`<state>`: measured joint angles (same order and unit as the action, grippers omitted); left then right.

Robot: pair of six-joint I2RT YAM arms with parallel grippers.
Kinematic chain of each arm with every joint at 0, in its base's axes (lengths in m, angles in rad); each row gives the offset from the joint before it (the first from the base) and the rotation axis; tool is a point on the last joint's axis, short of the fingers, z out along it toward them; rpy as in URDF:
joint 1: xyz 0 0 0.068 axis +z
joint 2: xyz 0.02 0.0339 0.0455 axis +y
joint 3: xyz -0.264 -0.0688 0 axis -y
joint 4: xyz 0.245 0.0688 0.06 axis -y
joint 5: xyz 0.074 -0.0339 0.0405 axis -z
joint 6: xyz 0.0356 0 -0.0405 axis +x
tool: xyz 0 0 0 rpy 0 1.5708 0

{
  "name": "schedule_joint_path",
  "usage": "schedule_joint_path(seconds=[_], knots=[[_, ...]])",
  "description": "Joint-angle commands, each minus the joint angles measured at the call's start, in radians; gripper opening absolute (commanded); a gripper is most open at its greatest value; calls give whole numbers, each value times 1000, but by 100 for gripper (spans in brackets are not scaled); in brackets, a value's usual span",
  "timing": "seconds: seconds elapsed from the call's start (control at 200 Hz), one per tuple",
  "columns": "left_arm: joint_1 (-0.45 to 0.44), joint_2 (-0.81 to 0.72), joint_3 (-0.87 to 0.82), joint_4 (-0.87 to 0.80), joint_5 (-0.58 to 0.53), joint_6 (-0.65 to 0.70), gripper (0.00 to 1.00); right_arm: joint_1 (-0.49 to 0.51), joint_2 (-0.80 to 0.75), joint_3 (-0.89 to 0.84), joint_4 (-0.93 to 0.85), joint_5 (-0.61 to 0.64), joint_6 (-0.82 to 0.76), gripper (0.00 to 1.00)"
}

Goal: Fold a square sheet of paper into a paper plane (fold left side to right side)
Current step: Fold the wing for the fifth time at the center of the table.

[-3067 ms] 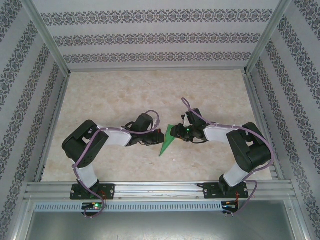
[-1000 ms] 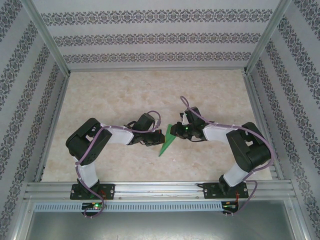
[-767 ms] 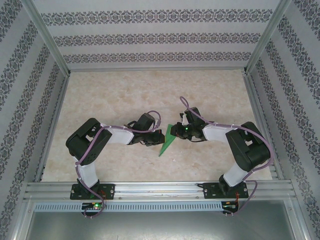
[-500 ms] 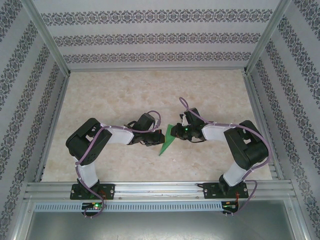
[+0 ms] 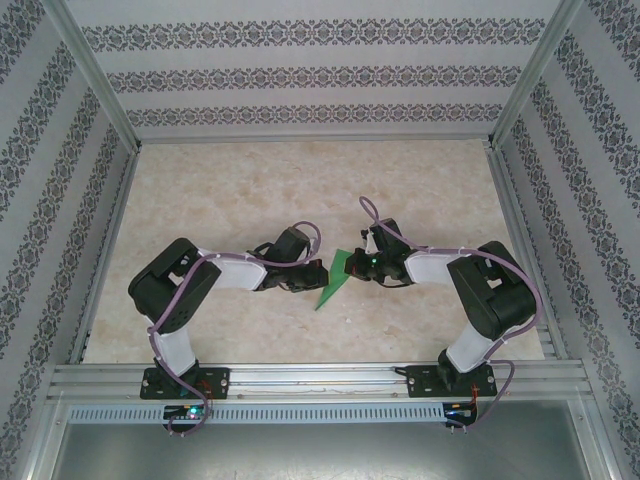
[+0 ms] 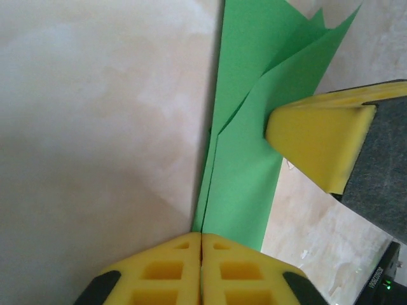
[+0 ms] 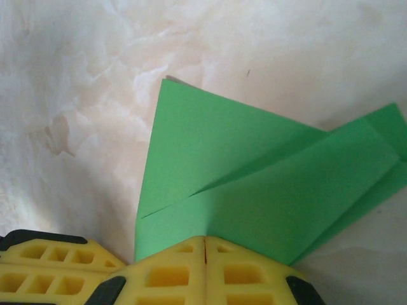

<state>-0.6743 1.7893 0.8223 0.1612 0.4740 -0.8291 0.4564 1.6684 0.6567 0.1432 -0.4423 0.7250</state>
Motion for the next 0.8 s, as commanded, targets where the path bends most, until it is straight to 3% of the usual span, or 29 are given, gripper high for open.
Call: schedule_joint_path(seconds=[0.0,0.15,0.305,0.5,0.794], knots=[[9,-96,1,-119,-49,18,12,15,56,-49,-84,44,-27,0],[13,-193,33,-226,-55,48,12,15,51,-50,-86,48,-29,0],[6,-225,38,-238,28,34,6,17,54,-46,-86,51,-30,0],[-28,-170,54,-182,125,0,4,22,59,-45,-91,56,-32,0],[-44,-70,94,-153,166,1,4,27,65,-40,-103,62,-37,0]])
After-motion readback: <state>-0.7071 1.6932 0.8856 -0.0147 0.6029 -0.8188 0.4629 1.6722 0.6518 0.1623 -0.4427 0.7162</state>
